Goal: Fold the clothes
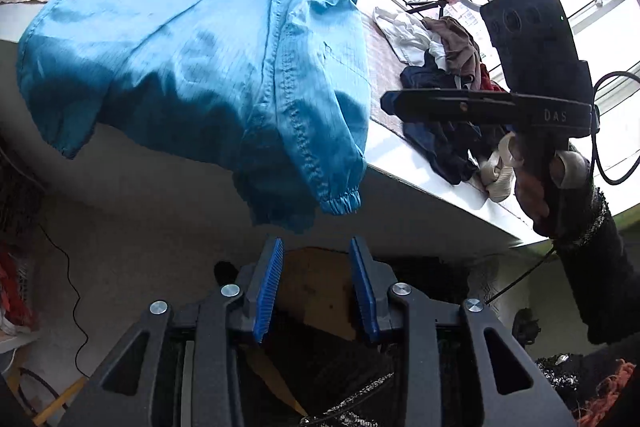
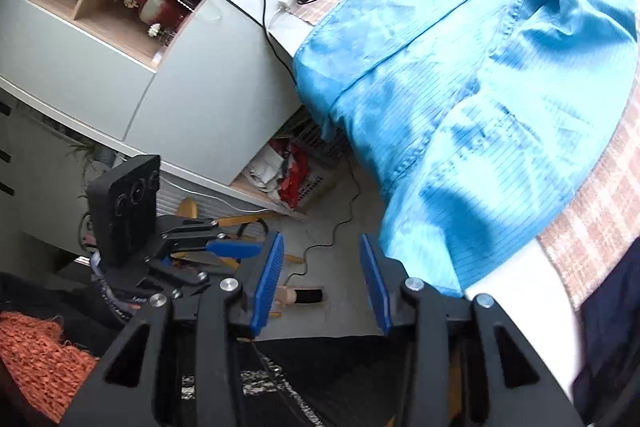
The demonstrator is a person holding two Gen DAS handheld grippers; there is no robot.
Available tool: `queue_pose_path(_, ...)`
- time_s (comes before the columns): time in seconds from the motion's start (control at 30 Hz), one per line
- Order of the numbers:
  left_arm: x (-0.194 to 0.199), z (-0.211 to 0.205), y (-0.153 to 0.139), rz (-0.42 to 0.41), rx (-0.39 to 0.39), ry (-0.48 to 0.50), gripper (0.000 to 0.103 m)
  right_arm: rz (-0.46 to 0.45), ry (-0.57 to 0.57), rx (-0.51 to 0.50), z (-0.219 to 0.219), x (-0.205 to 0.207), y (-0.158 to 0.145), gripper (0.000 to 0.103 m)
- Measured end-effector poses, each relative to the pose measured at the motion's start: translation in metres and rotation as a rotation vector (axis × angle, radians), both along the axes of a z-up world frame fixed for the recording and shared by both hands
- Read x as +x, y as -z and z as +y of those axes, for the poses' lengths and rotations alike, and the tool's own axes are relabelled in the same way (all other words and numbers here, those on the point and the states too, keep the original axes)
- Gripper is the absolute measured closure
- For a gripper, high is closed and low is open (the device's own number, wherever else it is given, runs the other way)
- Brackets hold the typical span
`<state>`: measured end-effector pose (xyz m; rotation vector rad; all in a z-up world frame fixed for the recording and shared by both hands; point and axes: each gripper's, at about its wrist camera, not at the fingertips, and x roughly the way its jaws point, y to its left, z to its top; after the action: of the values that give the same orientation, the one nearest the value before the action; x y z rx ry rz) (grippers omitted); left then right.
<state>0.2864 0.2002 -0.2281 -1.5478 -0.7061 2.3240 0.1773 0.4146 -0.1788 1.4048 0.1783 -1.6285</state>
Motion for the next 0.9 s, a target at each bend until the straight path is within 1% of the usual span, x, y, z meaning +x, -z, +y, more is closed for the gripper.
queue_pose_path(0.07, -0.018, 0.021, 0.021, -0.030, 0.010, 0.036, 0.069, 0.116, 0.032, 0.129, -0.006, -0.016, 0.006, 0.064)
queue_pose_path(0.1, -0.026, 0.027, 0.031, -0.046, 0.023, 0.037, 0.069, 0.154, 0.040, 0.171, -0.004, -0.029, 0.010, 0.064)
queue_pose_path(0.2, -0.045, 0.031, 0.058, -0.095, 0.083, 0.001, 0.069, 0.260, 0.056, 0.294, -0.002, -0.066, 0.022, 0.064)
queue_pose_path(0.23, -0.051, 0.032, 0.065, -0.109, 0.098, -0.014, 0.069, 0.273, 0.055, 0.315, -0.003, -0.073, 0.025, 0.064)
queue_pose_path(0.3, -0.063, 0.032, 0.071, -0.121, 0.105, -0.044, 0.069, 0.284, 0.041, 0.350, -0.005, -0.081, 0.032, 0.064)
queue_pose_path(0.4, -0.072, 0.032, 0.067, -0.076, 0.087, -0.054, 0.072, 0.293, 0.004, 0.401, -0.011, -0.085, 0.046, 0.064)
queue_pose_path(0.43, -0.074, 0.032, 0.066, -0.060, 0.082, -0.057, 0.083, 0.297, -0.007, 0.417, -0.013, -0.086, 0.049, 0.064)
queue_pose_path(0.47, -0.075, 0.030, 0.065, -0.044, 0.082, -0.059, 0.086, 0.301, -0.018, 0.432, -0.014, -0.086, 0.051, 0.064)
queue_pose_path(0.5, -0.074, 0.027, 0.063, -0.030, 0.090, -0.057, 0.086, 0.306, -0.030, 0.448, -0.015, -0.086, 0.053, 0.064)
queue_pose_path(0.57, -0.070, 0.021, 0.061, -0.029, 0.121, -0.038, 0.089, 0.294, -0.040, 0.459, -0.017, -0.089, 0.055, 0.064)
queue_pose_path(0.67, -0.055, 0.007, 0.050, -0.057, 0.186, 0.003, 0.091, 0.265, -0.053, 0.468, -0.023, -0.094, 0.059, 0.064)
queue_pose_path(0.7, -0.049, 0.001, 0.044, -0.056, 0.204, 0.017, 0.097, 0.257, -0.056, 0.471, -0.024, -0.096, 0.059, 0.064)
queue_pose_path(0.77, -0.037, -0.012, 0.031, -0.052, 0.229, 0.037, 0.097, 0.240, -0.064, 0.476, -0.025, -0.101, 0.060, 0.064)
queue_pose_path(0.8, -0.035, -0.019, 0.028, -0.049, 0.201, 0.037, 0.097, 0.243, -0.068, 0.481, -0.027, -0.101, 0.061, 0.064)
queue_pose_path(0.83, -0.034, -0.024, 0.028, -0.050, 0.149, 0.038, 0.099, 0.248, -0.071, 0.486, -0.028, -0.101, 0.061, 0.064)
queue_pose_path(0.9, -0.034, -0.035, 0.038, -0.072, 0.034, 0.025, 0.099, 0.249, -0.072, 0.487, -0.030, -0.102, 0.061, 0.063)
